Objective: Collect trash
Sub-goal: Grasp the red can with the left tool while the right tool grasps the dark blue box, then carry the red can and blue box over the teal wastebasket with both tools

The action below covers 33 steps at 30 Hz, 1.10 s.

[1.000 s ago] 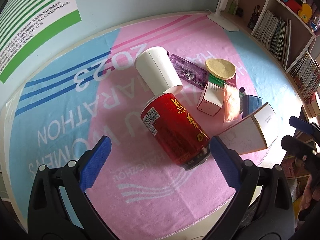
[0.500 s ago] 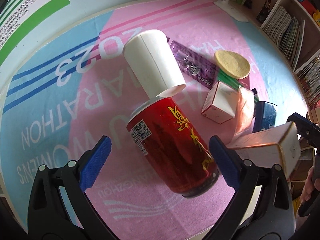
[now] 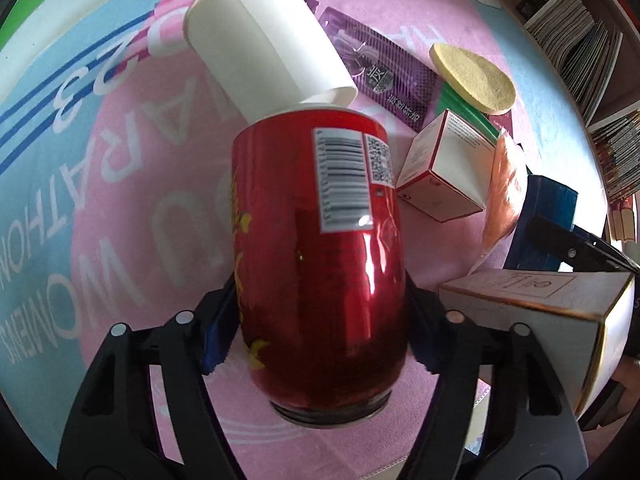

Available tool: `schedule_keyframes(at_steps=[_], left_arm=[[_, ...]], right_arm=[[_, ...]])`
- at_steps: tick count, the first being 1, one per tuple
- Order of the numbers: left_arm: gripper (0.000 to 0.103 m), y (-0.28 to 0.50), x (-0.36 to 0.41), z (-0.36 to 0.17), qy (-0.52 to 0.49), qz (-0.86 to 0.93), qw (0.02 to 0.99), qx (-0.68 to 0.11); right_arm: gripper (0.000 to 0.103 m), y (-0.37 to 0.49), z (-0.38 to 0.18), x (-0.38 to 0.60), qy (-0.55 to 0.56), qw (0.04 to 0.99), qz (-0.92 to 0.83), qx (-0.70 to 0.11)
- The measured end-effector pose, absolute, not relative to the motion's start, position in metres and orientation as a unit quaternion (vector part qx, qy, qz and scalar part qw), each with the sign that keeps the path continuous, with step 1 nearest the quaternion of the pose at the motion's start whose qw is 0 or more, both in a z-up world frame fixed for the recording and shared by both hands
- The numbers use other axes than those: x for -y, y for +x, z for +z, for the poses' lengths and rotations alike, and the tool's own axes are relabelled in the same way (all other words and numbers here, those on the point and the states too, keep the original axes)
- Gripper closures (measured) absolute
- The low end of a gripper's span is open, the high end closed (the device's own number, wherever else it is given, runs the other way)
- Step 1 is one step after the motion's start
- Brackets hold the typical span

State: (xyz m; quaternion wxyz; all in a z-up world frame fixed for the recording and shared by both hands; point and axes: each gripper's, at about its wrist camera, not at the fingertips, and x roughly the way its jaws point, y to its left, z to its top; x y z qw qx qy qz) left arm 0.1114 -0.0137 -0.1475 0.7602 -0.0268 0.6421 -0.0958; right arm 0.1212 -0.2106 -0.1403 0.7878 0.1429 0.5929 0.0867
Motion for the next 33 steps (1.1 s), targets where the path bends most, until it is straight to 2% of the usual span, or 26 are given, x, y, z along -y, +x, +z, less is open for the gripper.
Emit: schedule_keyframes(at_steps=[2,3,4,12,23,33], left_arm=[[0.038,0.111,0.011,-0.148,-0.026,-0.097,0.761,-0.641],[0.039,0.111,0.01,-0.149,-0.03,-0.097,0.761,-0.641],[0.039,0.11,0.007,-0.149,-0.033,-0.096,0.761,-0.64],[0.039,0.101,-0.004,-0.143,-0.017,-0.086,0.777,-0.624],[0.039,0.077,-0.014,-0.087,0.013,-0.095,0.814,-0.572],[0.039,0.057,0.031,-0.033,0.06,-0.151,0.843,-0.514]], right_arm=[[0.031,0.119,-0.143,0.206,0.136,0.787,0.088,-0.596],[0.036,0.118,-0.143,0.205,0.13,0.788,0.086,-0.595],[0.047,0.117,-0.142,0.204,0.125,0.79,0.083,-0.594],[0.048,0.109,-0.13,0.214,0.131,0.799,0.078,-0.582],[0.049,0.074,-0.098,0.237,0.14,0.826,0.057,-0.543],[0.049,0.03,-0.073,0.265,0.165,0.848,0.006,-0.504]])
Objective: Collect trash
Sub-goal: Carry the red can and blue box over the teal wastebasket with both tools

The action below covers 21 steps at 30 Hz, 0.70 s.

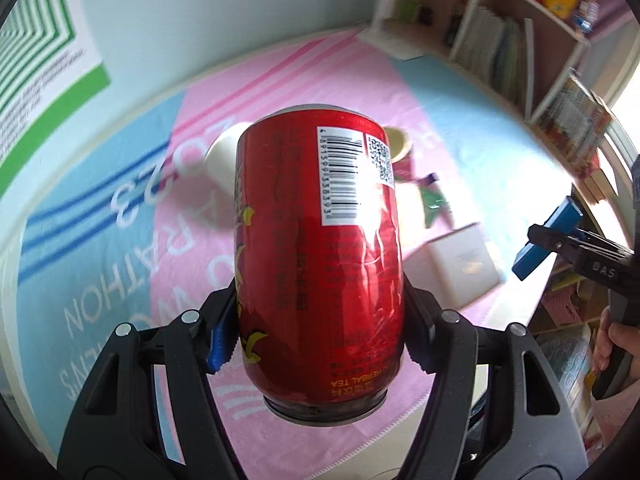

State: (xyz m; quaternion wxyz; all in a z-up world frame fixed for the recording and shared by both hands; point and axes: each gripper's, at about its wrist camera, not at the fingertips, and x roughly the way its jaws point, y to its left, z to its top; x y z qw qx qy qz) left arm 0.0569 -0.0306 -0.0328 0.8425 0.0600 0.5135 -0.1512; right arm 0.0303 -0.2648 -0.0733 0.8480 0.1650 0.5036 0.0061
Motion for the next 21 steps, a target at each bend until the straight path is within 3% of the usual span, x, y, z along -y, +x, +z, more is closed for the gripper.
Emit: schedule_keyframes(at_steps=[10,21], left_arm=[[0.039,0.018,0.101,-0.009,0.119,-0.246,0.833,-0.482],[0.039,-0.032,0.191,-0.018,0.194,-0.364,0.781,-0.468]], right_arm=[[0.049,-0.038,-0.06,0.314,0.206,0.856,-0.067,-0.47],[0.049,-0.135,-0.062,0.369,0.266,0.838,-0.17,-0.445]])
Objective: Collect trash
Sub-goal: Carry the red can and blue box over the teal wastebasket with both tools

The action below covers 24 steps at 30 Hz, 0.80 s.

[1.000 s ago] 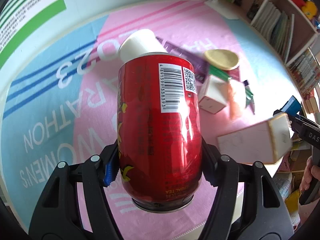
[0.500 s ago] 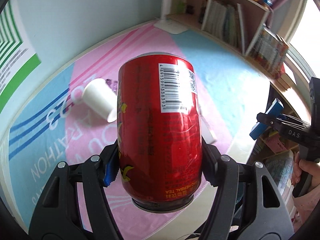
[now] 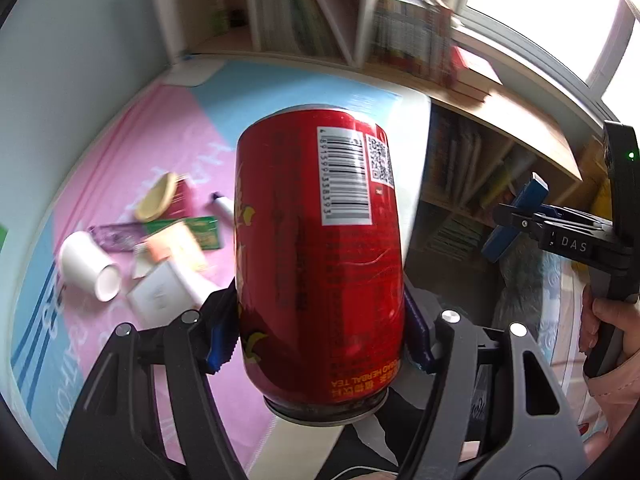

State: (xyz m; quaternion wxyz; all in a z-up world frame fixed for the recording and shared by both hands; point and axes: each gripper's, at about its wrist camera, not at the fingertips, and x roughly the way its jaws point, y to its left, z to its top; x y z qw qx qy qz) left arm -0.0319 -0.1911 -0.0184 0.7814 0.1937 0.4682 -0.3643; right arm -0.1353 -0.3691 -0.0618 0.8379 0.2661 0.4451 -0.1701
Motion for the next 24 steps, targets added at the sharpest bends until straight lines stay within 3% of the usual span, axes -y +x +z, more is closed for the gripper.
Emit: schedule_keyframes(at_steps=[24], left_arm=[[0.039,-0.196,0.347,-0.08,0.372,-0.569,0.58,-0.449]], right_arm=[[0.049,-0.353,-0.101,0.409,0.409,0.739,-0.356,-0.4]])
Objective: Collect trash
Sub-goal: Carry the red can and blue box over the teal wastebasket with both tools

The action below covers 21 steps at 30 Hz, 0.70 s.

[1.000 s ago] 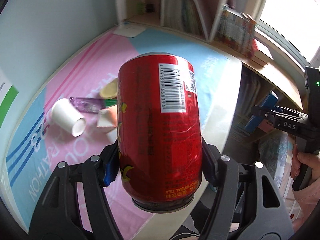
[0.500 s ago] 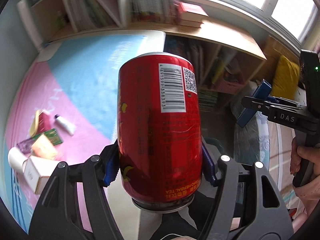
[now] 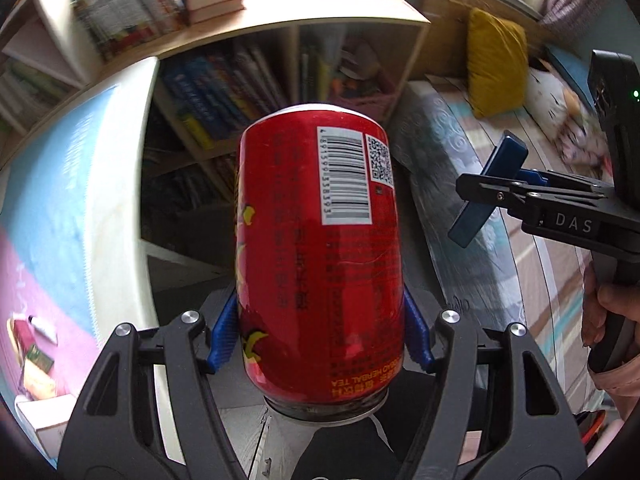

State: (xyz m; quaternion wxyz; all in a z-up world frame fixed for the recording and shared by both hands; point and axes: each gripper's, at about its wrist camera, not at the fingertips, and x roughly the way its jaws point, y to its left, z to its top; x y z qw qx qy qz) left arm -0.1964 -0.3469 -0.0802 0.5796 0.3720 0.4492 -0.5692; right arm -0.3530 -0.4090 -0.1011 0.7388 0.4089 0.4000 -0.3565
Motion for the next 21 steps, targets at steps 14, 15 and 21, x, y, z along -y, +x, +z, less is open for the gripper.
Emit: schedule_keyframes(at_steps=[14,15,21], left_arm=[[0.039,-0.274,0.394,-0.13,0.459,-0.607,0.479,-0.438],[0.039,-0.278,0.395,-0.133,0.464,-0.608,0.473,-0.438],[0.039,-0.295,0.405,-0.14,0.48,-0.614,0.449,-0.437]], right_arm=[[0.049,-0.42,-0.14,0.405,0.484,0.683,-0.391,-0.383],[0.049,-0.422,-0.143,0.406,0.489,0.679,-0.392,-0.382],[0.049,-0.433,-0.155,0.409,0.506,0.665,-0.397,-0.379]])
